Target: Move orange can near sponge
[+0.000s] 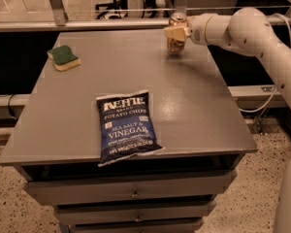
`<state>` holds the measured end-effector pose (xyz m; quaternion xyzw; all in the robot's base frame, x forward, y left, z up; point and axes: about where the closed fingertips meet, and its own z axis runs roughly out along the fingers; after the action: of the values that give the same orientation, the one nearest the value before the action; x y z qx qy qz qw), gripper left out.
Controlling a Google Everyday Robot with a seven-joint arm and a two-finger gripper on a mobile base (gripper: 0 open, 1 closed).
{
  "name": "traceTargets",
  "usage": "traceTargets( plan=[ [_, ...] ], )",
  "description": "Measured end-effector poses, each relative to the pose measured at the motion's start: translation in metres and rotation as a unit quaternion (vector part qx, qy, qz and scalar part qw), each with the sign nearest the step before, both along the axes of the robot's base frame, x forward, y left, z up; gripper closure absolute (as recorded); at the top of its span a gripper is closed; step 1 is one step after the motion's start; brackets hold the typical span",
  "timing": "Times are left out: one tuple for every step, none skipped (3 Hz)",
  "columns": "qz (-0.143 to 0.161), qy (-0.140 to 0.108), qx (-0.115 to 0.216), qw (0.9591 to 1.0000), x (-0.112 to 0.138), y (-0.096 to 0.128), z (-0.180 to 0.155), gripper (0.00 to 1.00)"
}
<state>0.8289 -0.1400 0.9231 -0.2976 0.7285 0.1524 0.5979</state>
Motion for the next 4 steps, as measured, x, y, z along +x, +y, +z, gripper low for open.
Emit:
traceTargets(
  plan=[
    [0.045, -0.008, 0.019, 0.9988, -0.017, 0.027, 0.022, 0.98],
    [0.044, -0.008, 0.019, 0.9988, -0.016, 0.027, 0.021, 1.00],
    [0.072, -0.011, 0.021, 0.9971, -0.022, 0.050, 0.022, 1.00],
    [0.119, -0.024, 0.021, 0.9924, -0.037, 0.101, 0.028, 1.00]
  ],
)
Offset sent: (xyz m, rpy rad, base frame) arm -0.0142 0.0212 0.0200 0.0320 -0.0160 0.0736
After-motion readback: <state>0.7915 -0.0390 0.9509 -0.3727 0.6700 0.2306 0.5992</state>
